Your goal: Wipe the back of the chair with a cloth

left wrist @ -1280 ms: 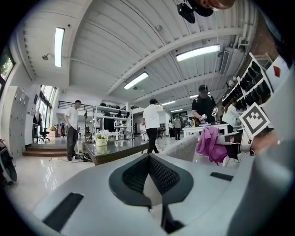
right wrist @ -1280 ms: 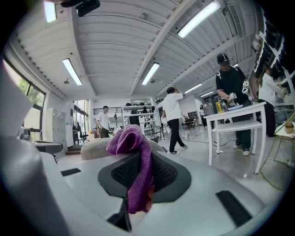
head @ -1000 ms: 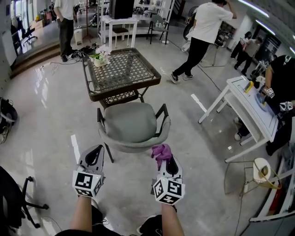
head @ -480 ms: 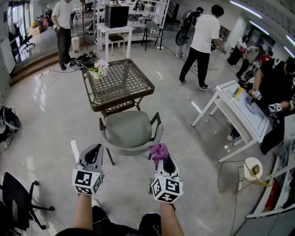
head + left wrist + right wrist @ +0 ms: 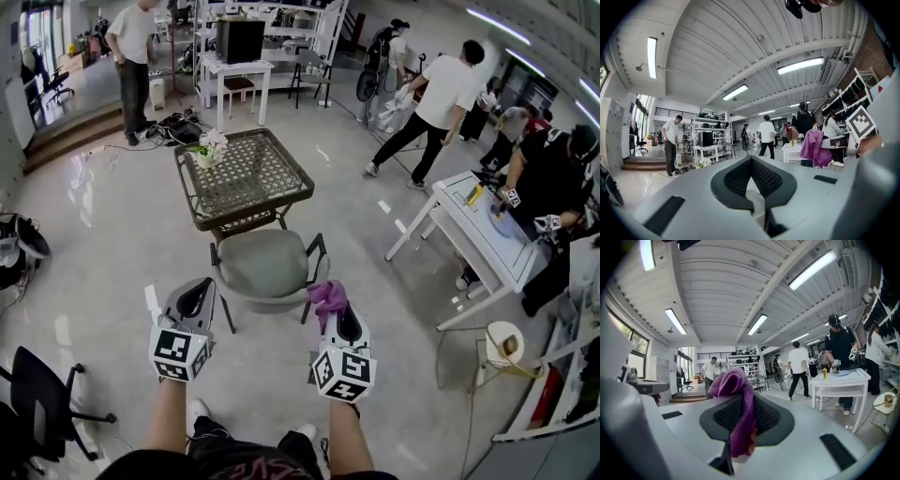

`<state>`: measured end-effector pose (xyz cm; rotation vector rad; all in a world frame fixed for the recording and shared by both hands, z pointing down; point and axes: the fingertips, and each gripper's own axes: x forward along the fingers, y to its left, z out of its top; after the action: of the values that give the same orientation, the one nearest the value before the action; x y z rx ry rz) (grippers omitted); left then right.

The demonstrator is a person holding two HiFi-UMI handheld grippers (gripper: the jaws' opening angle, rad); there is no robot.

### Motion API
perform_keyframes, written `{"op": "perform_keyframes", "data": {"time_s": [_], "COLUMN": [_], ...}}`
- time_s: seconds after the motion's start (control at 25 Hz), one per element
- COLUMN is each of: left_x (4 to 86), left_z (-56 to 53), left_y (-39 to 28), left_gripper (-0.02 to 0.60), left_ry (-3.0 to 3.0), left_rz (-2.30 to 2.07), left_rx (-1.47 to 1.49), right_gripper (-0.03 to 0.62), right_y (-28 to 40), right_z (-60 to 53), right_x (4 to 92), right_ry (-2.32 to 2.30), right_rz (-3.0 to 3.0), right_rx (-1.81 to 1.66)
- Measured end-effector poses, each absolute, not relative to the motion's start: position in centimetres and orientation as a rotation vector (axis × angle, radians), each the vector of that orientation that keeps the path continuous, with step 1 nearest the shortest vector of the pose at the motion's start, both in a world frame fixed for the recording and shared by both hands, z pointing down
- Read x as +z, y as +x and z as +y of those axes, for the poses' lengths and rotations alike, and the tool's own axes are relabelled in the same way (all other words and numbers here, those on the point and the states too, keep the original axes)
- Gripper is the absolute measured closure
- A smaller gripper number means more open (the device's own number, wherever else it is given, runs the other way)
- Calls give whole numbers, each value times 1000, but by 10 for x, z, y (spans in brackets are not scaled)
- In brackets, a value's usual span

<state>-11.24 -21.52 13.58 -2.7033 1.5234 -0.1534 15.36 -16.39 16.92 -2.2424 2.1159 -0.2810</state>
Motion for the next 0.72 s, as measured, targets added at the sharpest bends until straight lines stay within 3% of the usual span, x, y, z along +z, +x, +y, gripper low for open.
{"op": "perform_keyframes", "data": {"time_s": [0.72], "left_x": [89], "left_z": [-213], "left_y": [-128], "left_gripper": [572], "left_ry": [-2632], "left_rz": [1511], "left_rx": [-97], "right_gripper": [516], "right_y": [134], "right_z": [-166], "right_x": [133], "right_ry": [-2194], "right_rz": [2176], "right_rx": [-202]}}
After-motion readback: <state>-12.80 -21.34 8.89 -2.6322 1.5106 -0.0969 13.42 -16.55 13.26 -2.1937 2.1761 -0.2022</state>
